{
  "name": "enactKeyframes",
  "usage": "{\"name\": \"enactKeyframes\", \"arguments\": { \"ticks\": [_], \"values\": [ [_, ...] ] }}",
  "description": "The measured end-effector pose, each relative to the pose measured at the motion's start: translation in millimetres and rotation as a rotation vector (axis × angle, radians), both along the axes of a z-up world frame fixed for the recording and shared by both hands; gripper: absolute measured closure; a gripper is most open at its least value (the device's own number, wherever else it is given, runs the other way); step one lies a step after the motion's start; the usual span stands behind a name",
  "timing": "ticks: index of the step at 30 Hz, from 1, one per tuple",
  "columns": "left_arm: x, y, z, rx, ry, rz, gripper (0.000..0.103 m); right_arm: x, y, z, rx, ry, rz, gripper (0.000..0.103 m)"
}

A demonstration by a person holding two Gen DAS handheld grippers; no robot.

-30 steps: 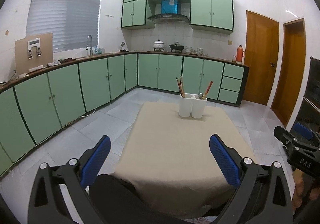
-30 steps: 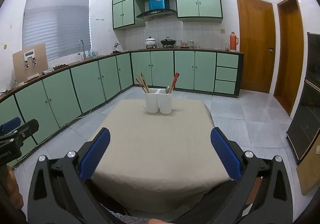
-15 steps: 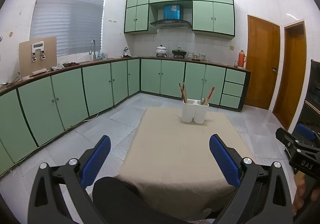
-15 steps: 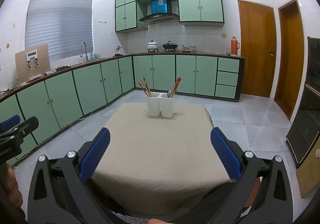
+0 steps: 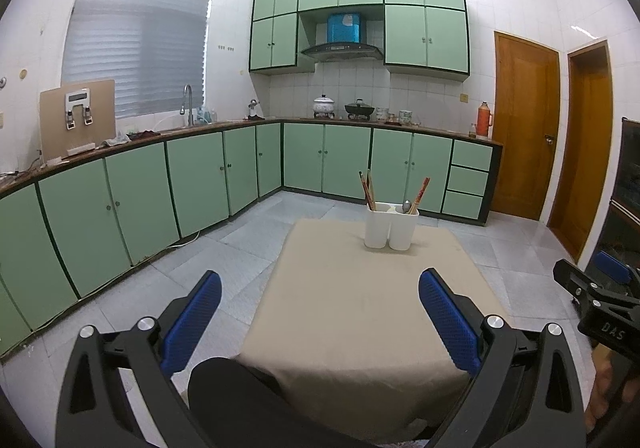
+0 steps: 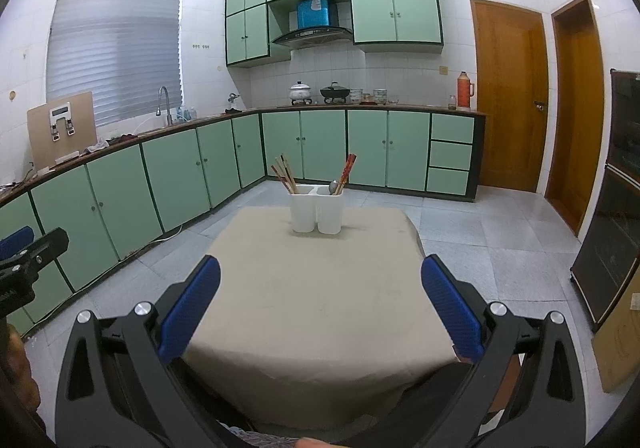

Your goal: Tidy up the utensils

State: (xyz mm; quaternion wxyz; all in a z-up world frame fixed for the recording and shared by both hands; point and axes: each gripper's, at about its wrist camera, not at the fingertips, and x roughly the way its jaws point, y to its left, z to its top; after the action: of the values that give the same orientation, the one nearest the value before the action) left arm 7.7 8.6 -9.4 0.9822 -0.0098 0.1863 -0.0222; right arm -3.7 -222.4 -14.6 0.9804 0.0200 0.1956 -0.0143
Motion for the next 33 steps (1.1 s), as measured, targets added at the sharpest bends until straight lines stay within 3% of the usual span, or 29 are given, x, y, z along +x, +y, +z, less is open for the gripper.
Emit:
{"name": "enactKeyframes", "arguments": {
  "ticks": [33],
  "values": [
    [-9.7,4.7,4.7,-0.005,-0.014,-0.008,0.006,-7.0,-0.7,0.5,0.005,-0.010,-0.016,0.006]
  ]
}}
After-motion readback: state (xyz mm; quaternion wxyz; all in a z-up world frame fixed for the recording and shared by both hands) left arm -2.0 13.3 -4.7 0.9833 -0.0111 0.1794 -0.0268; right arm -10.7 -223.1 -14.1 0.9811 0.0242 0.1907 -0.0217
